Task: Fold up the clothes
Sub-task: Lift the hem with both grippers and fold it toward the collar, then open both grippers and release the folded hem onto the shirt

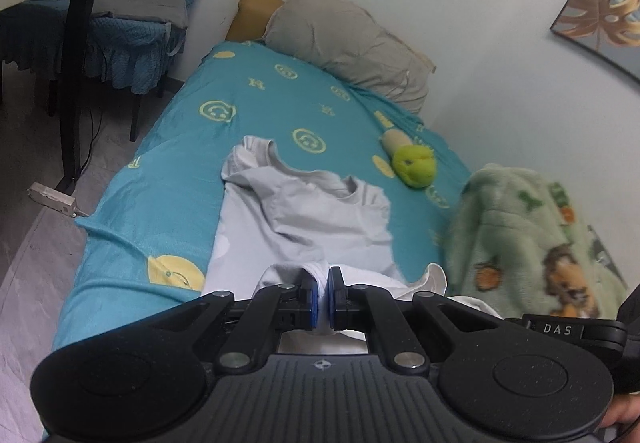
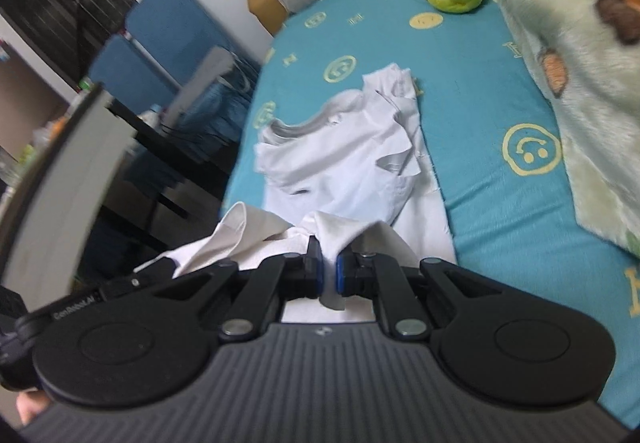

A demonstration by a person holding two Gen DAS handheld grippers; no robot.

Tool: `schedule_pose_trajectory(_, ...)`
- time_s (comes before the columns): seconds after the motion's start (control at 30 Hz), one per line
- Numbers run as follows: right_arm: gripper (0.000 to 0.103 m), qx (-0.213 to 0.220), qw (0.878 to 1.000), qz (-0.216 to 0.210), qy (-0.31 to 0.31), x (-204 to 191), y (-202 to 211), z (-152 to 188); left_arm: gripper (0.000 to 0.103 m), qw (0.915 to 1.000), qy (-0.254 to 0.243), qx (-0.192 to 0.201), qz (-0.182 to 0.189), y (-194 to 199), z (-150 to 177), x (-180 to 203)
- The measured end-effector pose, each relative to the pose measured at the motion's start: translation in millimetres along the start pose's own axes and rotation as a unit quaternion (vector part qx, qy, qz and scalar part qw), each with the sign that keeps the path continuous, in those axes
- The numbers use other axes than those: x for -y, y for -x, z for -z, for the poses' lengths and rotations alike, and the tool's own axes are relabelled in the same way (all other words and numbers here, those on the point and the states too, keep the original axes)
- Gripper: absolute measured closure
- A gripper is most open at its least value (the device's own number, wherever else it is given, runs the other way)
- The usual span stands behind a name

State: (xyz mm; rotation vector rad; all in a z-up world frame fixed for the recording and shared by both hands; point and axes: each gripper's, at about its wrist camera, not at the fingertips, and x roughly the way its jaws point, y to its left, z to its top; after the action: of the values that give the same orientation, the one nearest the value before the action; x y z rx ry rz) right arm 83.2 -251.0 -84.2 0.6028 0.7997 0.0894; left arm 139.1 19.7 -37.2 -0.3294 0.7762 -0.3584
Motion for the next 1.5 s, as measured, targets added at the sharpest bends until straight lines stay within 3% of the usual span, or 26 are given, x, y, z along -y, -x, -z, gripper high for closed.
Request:
schedule_pose_trajectory(0.2, 0.093, -0.033, 0.998, 0.039, 0.022, 15.5, -66.9, -2.2, 0.097, 0.9965, -0.059, -0.035, -0.047, -71.0, 17.6, -16.2)
schedule_pose_trajectory(0.4, 0.094, -0.058, 0.996, 0.061, 0.019, 30.6, -100.7, 19.0, 0.097, 0.9921, -0.083, -0.071, -0.061, -108.7, 39.5, -30.2)
schedule_pose_trajectory(0.73, 0.091, -0.050, 0.995, 0.072, 0.045, 21.9, -100.9, 17.2, 0.096, 0.9899, -0.108, -0.056, -0.072, -102.8, 43.5, -21.5)
schedule_pose_trajectory(0.87, 0.090, -0.042, 0.994, 0.076, 0.061, 14.0, -93.0, 15.7, 0.086, 0.9875, -0.127, -0.039, -0.085, -85.3, 42.7, -9.0)
schedule_pose_trajectory(0.9, 0.087, -0.039, 0.994, 0.076, 0.065, 11.7, -90.0, 15.3, 0.077, 0.9873, -0.131, -0.030, -0.085, -78.0, 43.0, -4.9)
schedule_pose_trajectory(0.93, 0.076, -0.028, 0.995, 0.069, 0.067, 9.7, -83.9, 15.2, 0.072, 0.9871, -0.135, -0.021, -0.084, -70.6, 43.3, -0.8)
schedule_pose_trajectory(0.97, 0.062, -0.014, 0.996, 0.061, 0.070, 7.8, -77.3, 15.3, 0.058, 0.9867, -0.139, -0.012, -0.084, -63.3, 43.6, 3.4)
schedule_pose_trajectory(1.0, 0.024, 0.006, 0.996, 0.056, 0.073, 4.5, -68.5, 16.0, 0.043, 0.9862, -0.143, -0.003, -0.084, -55.9, 43.9, 7.5)
schedule_pose_trajectory(1.03, 0.000, 0.032, 0.995, 0.051, 0.077, 1.0, -57.9, 17.1, 0.037, 0.9856, -0.146, 0.006, -0.084, -48.6, 44.2, 11.6)
schedule_pose_trajectory(1.1, 0.000, 0.073, 0.992, 0.049, 0.091, -7.2, -36.9, 19.6, 0.017, 0.9842, -0.154, 0.024, -0.084, -33.9, 44.8, 19.9)
schedule_pose_trajectory(1.3, 0.000, 0.131, 0.984, 0.053, 0.111, -22.4, 14.2, 30.5, 0.002, 0.9796, -0.180, 0.065, -0.062, 12.5, 55.3, 44.2)
schedule_pose_trajectory(1.4, 0.000, 0.150, 0.980, 0.052, 0.117, -26.8, 37.1, 37.5, 0.000, 0.9763, -0.189, 0.084, -0.065, 34.7, 62.9, 51.7)
schedule_pose_trajectory(1.5, 0.000, 0.158, 0.980, 0.053, 0.114, -27.7, 57.0, 48.9, 0.000, 0.9797, -0.171, 0.084, -0.063, 54.0, 71.3, 47.8)
